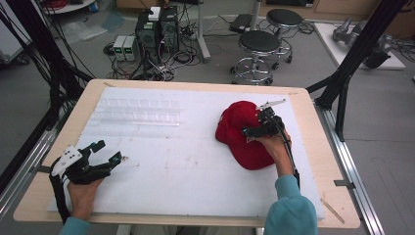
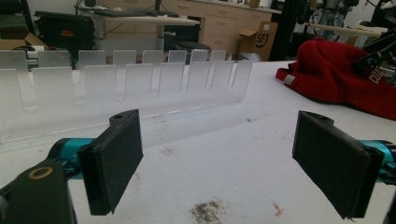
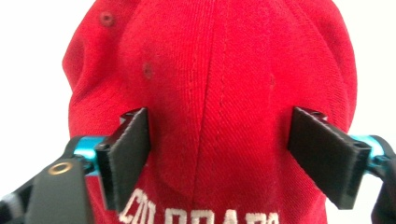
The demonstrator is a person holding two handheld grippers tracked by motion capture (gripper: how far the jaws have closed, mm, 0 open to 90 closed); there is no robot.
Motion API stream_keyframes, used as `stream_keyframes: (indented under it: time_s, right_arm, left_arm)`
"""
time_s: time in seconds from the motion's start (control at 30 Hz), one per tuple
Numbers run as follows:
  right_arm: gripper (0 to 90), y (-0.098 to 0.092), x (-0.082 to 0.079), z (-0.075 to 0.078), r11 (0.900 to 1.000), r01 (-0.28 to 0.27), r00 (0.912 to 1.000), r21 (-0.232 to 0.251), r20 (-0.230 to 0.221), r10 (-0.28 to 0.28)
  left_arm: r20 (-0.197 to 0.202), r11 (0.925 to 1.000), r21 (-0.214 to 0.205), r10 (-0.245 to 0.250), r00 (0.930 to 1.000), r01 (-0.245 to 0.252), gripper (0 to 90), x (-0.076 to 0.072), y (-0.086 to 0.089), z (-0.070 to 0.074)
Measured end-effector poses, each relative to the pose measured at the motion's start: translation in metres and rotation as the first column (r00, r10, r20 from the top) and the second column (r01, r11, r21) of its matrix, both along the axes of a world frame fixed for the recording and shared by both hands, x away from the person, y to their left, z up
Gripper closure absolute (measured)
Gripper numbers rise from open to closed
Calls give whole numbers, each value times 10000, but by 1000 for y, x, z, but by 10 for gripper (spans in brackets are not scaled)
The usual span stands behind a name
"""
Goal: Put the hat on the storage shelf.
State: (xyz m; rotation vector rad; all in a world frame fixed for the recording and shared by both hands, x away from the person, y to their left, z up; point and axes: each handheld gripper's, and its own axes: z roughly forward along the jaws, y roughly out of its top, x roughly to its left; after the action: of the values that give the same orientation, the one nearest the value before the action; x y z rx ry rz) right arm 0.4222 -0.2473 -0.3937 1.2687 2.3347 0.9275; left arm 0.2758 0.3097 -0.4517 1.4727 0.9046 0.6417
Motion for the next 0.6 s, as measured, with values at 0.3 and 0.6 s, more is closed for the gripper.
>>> stream_keyframes:
  time_s: [0.3, 0.6]
  right_arm:
    - [505, 4, -1, 0, 9990, -375, 9991, -224, -216, 370]
    - [724, 3, -5, 3, 9989, -434, 9983, -151, -396, 428]
  left_arm:
    - [11, 10000, 41, -19, 10000, 19, 163, 0, 0, 0]
    - [-60, 9998, 192, 16, 10000, -15, 163, 1, -1, 1]
